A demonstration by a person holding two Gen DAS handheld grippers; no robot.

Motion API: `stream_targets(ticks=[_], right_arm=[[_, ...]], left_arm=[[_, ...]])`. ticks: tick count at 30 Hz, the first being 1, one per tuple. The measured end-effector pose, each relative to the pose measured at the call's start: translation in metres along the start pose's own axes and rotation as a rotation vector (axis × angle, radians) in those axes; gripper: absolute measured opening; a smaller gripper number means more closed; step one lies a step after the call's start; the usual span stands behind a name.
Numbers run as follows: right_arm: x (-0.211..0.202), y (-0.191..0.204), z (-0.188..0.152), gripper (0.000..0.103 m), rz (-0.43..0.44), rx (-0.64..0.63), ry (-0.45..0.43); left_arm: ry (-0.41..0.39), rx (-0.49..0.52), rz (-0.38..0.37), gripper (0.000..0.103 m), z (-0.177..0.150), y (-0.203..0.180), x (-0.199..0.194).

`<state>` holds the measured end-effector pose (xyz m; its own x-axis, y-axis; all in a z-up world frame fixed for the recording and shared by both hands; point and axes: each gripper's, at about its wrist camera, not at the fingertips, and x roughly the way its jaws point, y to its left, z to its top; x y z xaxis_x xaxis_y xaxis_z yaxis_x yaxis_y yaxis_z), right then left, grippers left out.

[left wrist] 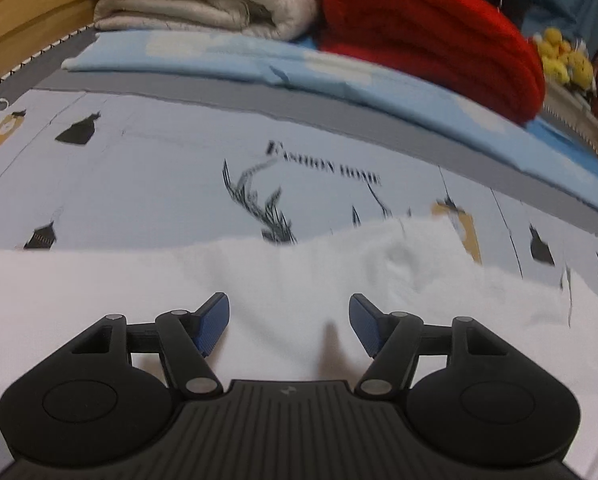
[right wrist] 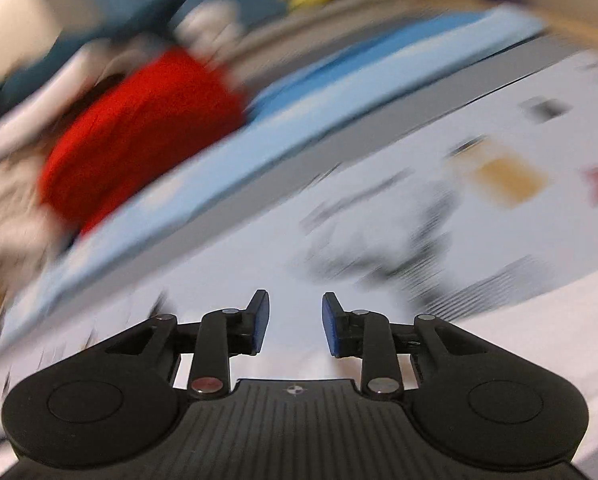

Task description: Fold small clothes

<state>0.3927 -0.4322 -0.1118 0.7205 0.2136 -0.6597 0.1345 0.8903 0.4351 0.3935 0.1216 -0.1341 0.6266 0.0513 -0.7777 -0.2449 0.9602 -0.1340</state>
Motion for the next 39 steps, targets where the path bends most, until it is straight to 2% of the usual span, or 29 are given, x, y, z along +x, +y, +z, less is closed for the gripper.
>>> stream_targets(ticks=[3,5,9,11,14,15,16,17,20,24,26,28,29,34,36,39], right_arm=[[0.038,0.041,-0.018,0.038,-0.025,-0.068,0.109],[0.062,0.057,-0.029,0.039,-0.056,-0.106,0.178],[0.083,0.089,-0.046,0.048,-0.139,-0.253,0.175],[0.083,0.097,-0.050,0.042,-0.188,-0.312,0.152],[0.090,0.095,-0.046,0.027,-0.227,-0.351,0.123],[0.091,0.095,-0.045,0.021,-0.230,-0.358,0.116],[0.094,0.093,-0.042,0.019,-0.230,-0.356,0.111],[0.097,0.091,-0.040,0.016,-0.227,-0.348,0.108],[0.104,0.093,-0.035,0.015,-0.221,-0.342,0.096],[0.114,0.098,-0.028,0.016,-0.210,-0.328,0.072],[0.119,0.101,-0.024,0.018,-0.204,-0.335,0.052],[0.118,0.104,-0.021,0.019,-0.213,-0.347,0.042],[0.113,0.105,-0.019,0.021,-0.209,-0.345,0.038],[0.048,0.122,-0.006,0.022,-0.144,-0.326,-0.035],[0.012,0.128,-0.004,0.022,-0.118,-0.316,-0.071],[-0.052,0.134,-0.011,0.022,-0.067,-0.299,-0.125]], left_arm=[[-0.033,-0.004,-0.062,0.072,0.008,-0.001,0.007],[-0.061,0.024,-0.099,0.072,0.010,-0.010,0.012],[-0.043,0.085,-0.149,0.072,0.007,-0.027,0.034],[-0.011,0.111,-0.139,0.068,0.003,-0.031,0.050],[-0.056,0.202,-0.104,0.043,-0.002,-0.038,0.059],[-0.064,0.234,-0.117,0.023,-0.002,-0.041,0.060],[-0.059,0.246,-0.142,0.009,0.000,-0.043,0.062],[-0.055,0.247,-0.150,0.005,0.002,-0.044,0.064],[-0.075,0.253,-0.119,0.004,0.005,-0.050,0.067],[-0.086,0.185,-0.099,0.005,0.012,-0.047,0.073],[-0.077,0.163,-0.082,0.012,0.016,-0.047,0.072],[-0.054,0.124,-0.071,0.032,0.019,-0.043,0.063],[-0.052,0.109,-0.075,0.033,0.020,-0.041,0.056],[-0.071,0.146,-0.093,0.033,0.015,-0.036,-0.005],[-0.103,0.176,-0.097,0.033,0.010,-0.034,-0.037],[-0.166,0.166,-0.095,0.033,-0.005,-0.029,-0.094]])
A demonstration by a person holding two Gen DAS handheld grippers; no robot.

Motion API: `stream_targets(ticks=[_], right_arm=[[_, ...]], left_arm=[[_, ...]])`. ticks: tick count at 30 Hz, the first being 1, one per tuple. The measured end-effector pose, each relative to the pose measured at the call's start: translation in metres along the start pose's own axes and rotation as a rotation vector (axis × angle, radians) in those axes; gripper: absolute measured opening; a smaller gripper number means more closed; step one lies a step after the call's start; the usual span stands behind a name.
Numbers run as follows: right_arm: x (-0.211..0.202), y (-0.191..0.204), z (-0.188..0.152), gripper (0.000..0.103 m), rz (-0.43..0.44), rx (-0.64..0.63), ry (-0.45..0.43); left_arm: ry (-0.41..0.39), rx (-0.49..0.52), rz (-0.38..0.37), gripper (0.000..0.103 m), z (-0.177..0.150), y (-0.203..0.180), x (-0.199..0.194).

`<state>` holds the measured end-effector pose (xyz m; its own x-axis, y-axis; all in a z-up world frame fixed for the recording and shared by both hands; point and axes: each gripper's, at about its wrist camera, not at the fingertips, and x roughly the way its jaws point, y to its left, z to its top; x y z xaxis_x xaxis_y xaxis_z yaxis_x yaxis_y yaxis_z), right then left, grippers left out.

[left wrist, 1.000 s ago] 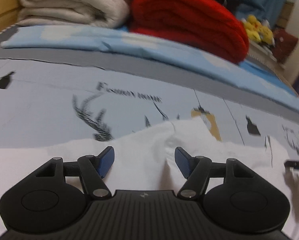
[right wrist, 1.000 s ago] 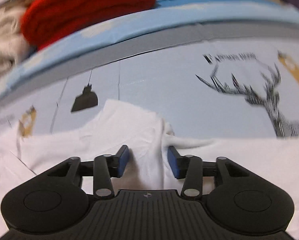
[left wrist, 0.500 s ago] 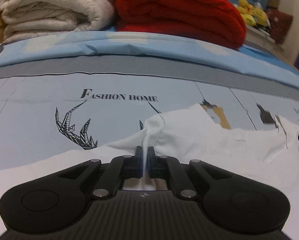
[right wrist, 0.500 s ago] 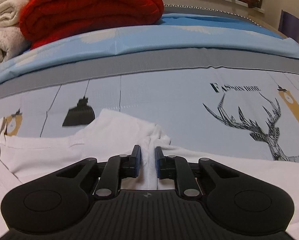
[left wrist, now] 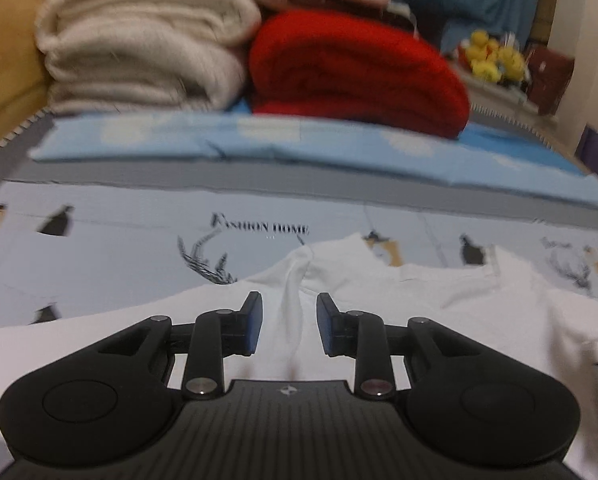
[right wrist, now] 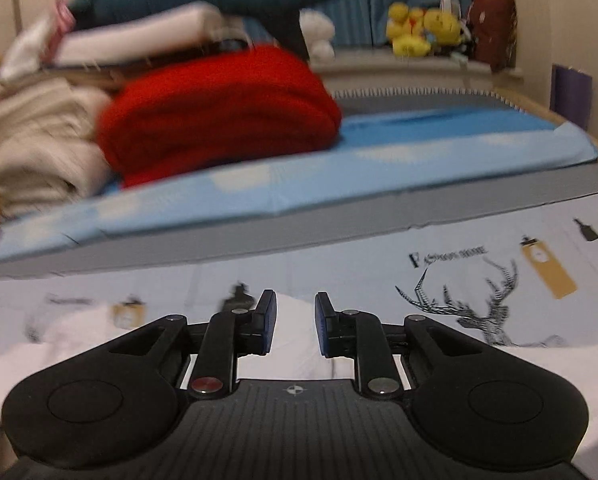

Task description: Fold small clothes

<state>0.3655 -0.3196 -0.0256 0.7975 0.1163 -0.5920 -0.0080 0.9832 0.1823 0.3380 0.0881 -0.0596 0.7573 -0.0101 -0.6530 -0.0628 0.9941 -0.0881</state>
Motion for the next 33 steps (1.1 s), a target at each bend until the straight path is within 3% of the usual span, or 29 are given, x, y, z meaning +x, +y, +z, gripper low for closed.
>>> stream_targets(ticks=[5,7,11,15,18,21,25,27,30,33], right_arm=[[-0.112,0.003,-0.033,0.022,0.033,-0.002,-0.060],[-0.150,0.001,-0.058,0.022,0.039,-0.001,-0.053],[-0.199,-0.007,-0.116,0.024,0.014,0.022,-0.002],[-0.214,-0.024,-0.176,0.025,-0.053,0.100,0.112],[-0.206,-0.030,-0.214,0.025,-0.126,0.096,0.222],[-0.184,-0.036,-0.234,0.030,-0.192,0.072,0.342],[-0.168,-0.047,-0.252,0.039,-0.249,0.114,0.444],[-0.164,-0.047,-0.261,0.041,-0.249,0.125,0.499],[-0.167,-0.038,-0.264,0.041,-0.254,0.071,0.494],[-0.171,-0.040,-0.266,0.039,-0.264,0.092,0.496]], left_arm=[[-0.064,-0.038,-0.008,0.033,-0.041,-0.004,-0.114],[-0.048,-0.070,-0.031,0.038,-0.067,-0.001,-0.147],[0.030,-0.086,-0.029,0.039,-0.126,0.009,-0.188],[0.122,-0.106,0.022,0.039,-0.183,0.029,-0.187],[0.222,-0.150,0.045,0.040,-0.201,0.044,-0.168],[0.274,-0.170,0.086,0.056,-0.213,0.057,-0.150],[0.379,-0.223,0.061,0.057,-0.228,0.068,-0.135],[0.395,-0.192,0.056,0.058,-0.233,0.065,-0.136],[0.404,-0.104,0.075,0.058,-0.237,0.058,-0.141],[0.407,-0.111,0.092,0.058,-0.243,0.062,-0.147]])
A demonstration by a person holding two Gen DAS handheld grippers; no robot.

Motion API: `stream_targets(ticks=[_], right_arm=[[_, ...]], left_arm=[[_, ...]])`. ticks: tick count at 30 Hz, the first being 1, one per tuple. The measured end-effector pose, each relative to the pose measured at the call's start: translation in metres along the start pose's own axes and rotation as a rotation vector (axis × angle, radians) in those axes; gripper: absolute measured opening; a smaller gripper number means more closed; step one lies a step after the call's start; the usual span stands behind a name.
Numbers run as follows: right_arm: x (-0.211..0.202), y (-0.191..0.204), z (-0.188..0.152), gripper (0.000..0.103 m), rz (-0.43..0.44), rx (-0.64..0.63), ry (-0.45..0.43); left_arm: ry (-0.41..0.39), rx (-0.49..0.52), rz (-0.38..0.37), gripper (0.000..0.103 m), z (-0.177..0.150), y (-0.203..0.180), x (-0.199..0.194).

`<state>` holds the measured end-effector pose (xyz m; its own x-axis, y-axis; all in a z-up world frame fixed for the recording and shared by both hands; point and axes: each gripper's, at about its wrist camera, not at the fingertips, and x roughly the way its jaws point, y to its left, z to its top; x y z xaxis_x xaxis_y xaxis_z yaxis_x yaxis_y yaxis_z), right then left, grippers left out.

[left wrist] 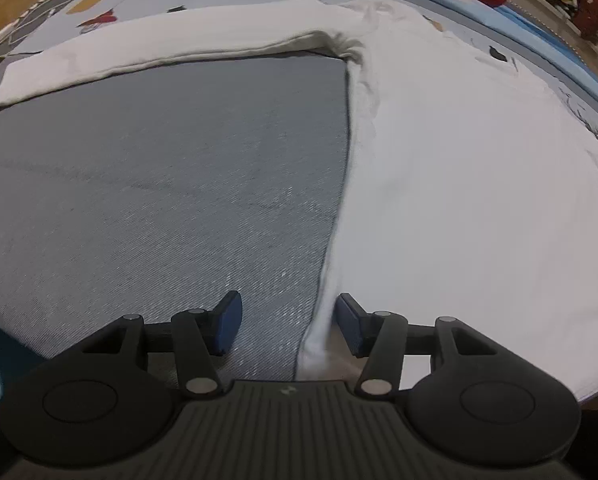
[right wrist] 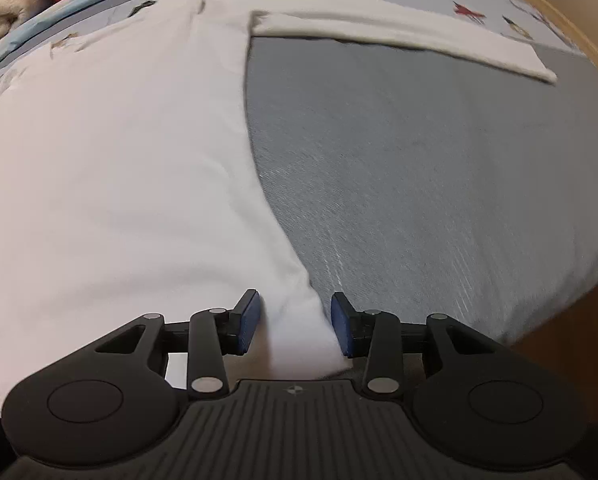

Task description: Fold small clothes

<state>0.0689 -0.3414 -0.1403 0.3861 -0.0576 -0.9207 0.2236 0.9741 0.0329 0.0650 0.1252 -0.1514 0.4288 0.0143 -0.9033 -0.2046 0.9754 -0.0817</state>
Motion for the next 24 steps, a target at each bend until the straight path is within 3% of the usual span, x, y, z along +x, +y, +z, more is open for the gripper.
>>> stream_targets(ticks=[9,15,17,19,24], right_arm=[[-0.003,-0.003,-0.003,0.010,0.010,-0.016,0.001],[-0.004,-0.003,0.000,0.006,0.022,-0.007,-0.004],[-0.005,-0.003,0.001,0.006,0.026,-0.003,-0.003],[-0.007,-0.004,0.000,0.006,0.029,0.001,-0.003],[-0.006,-0.009,0.001,0.017,0.023,0.025,0.014]], left_arm=[[0.009,-0.020,0.022,0.058,-0.002,0.005,-0.006],[0.015,-0.020,0.025,0.058,-0.003,0.004,-0.006],[0.017,-0.006,0.024,0.053,-0.004,0.002,-0.007],[0.019,-0.001,0.004,0.039,-0.002,0.000,-0.006],[0.035,-0.068,-0.032,0.041,-0.002,0.012,-0.009]])
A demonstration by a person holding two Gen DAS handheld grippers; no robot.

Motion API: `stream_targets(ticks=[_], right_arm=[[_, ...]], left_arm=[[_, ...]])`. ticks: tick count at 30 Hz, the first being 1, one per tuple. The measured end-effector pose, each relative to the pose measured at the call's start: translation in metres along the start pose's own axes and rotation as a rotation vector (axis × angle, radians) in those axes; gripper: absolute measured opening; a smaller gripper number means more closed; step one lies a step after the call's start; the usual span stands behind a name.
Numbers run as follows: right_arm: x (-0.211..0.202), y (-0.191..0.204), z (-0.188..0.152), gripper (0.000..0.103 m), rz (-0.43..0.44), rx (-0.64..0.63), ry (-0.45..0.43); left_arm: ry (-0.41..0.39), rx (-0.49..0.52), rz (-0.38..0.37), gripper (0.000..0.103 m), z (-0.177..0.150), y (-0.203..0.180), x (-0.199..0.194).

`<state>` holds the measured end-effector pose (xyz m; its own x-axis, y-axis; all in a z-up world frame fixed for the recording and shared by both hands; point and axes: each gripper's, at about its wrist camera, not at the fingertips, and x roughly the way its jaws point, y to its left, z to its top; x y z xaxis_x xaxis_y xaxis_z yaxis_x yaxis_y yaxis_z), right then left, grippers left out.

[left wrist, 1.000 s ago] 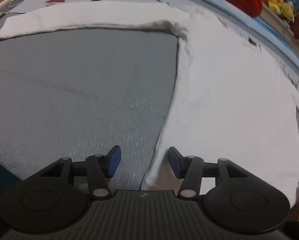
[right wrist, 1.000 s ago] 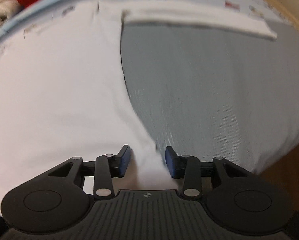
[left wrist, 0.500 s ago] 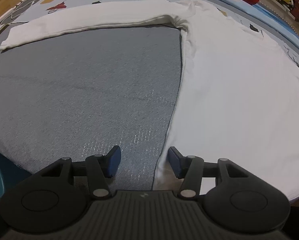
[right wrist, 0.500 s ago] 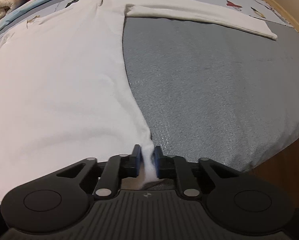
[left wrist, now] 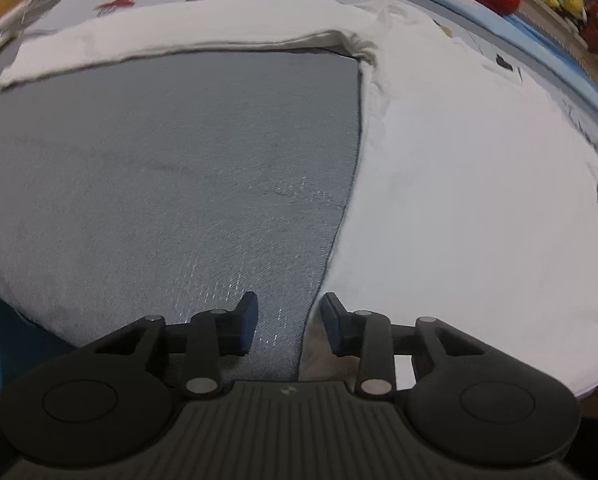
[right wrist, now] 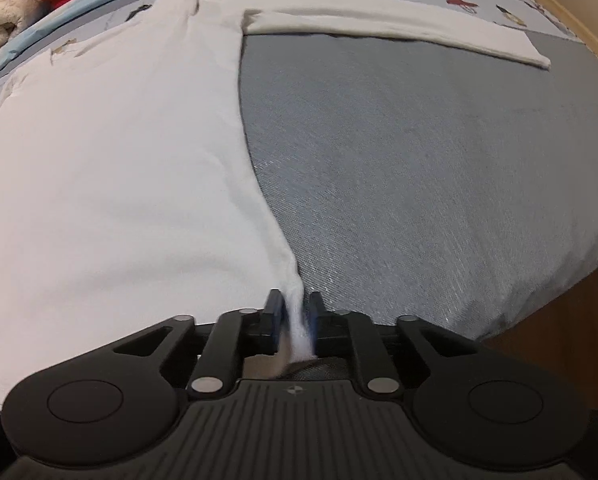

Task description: Fold small clothes

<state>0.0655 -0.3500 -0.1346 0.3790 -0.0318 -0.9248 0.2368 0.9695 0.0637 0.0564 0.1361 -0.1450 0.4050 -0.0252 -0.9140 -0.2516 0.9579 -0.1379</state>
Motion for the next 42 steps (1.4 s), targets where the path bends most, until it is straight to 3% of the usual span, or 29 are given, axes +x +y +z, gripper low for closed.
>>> stream_targets(ticks=[8,9,12,17,21,22,24,26,29,31,33,35,38,39,40,42], right_arm=[[0.000,0.000,0.000,0.016,0.008,-0.013,0.006],[0.000,0.000,0.000,0.010,0.009,-0.011,0.005],[0.000,-0.001,0.004,0.005,0.021,-0.003,-0.003],[-0.019,-0.019,0.013,0.005,0.024,0.079,-0.066],[-0.003,-0.017,0.010,0.007,-0.014,0.060,-0.003],[0.003,-0.014,0.009,0.008,-0.028,0.047,0.022],[0.001,-0.008,0.008,0.020,-0.082,0.017,0.004],[-0.012,-0.004,0.011,0.020,-0.112,-0.007,-0.083],[-0.025,0.004,0.012,0.022,-0.041,-0.036,-0.165],[-0.013,0.008,0.008,0.022,0.027,-0.047,-0.095],[0.007,0.008,0.002,0.022,0.019,-0.049,0.027],[0.004,0.012,0.002,0.022,0.002,-0.070,0.009],[-0.005,0.013,0.006,0.023,0.028,-0.078,-0.048],[-0.001,0.013,0.005,0.023,0.016,-0.083,-0.026],[0.007,0.013,0.000,0.024,-0.002,-0.093,0.013],[0.008,0.015,-0.002,0.023,-0.016,-0.116,0.007]], left_arm=[[0.039,-0.048,-0.044,0.042,0.000,0.006,0.003],[0.042,-0.045,-0.045,0.041,0.000,0.005,0.003],[0.048,0.001,-0.050,0.006,-0.003,-0.002,0.002],[-0.006,0.025,-0.088,0.000,-0.006,-0.007,-0.020],[0.048,0.056,-0.052,0.001,-0.009,-0.007,-0.011],[0.068,0.070,-0.019,0.004,-0.010,-0.008,-0.007],[0.015,0.114,0.046,0.005,-0.009,-0.014,-0.014],[-0.058,0.131,0.003,0.010,-0.004,-0.018,-0.026],[-0.082,0.148,-0.095,0.014,-0.004,-0.027,-0.029],[-0.006,0.164,-0.091,0.017,-0.008,-0.033,-0.014],[0.085,0.185,-0.058,0.019,-0.013,-0.035,0.003],[0.063,0.198,-0.051,0.021,-0.011,-0.038,-0.002],[-0.006,0.205,-0.086,0.043,-0.010,-0.040,-0.016],[0.000,0.206,-0.083,0.049,-0.008,-0.042,-0.012],[0.033,0.210,-0.064,0.049,-0.008,-0.042,-0.005],[0.065,0.237,-0.023,0.049,-0.013,-0.044,0.002]])
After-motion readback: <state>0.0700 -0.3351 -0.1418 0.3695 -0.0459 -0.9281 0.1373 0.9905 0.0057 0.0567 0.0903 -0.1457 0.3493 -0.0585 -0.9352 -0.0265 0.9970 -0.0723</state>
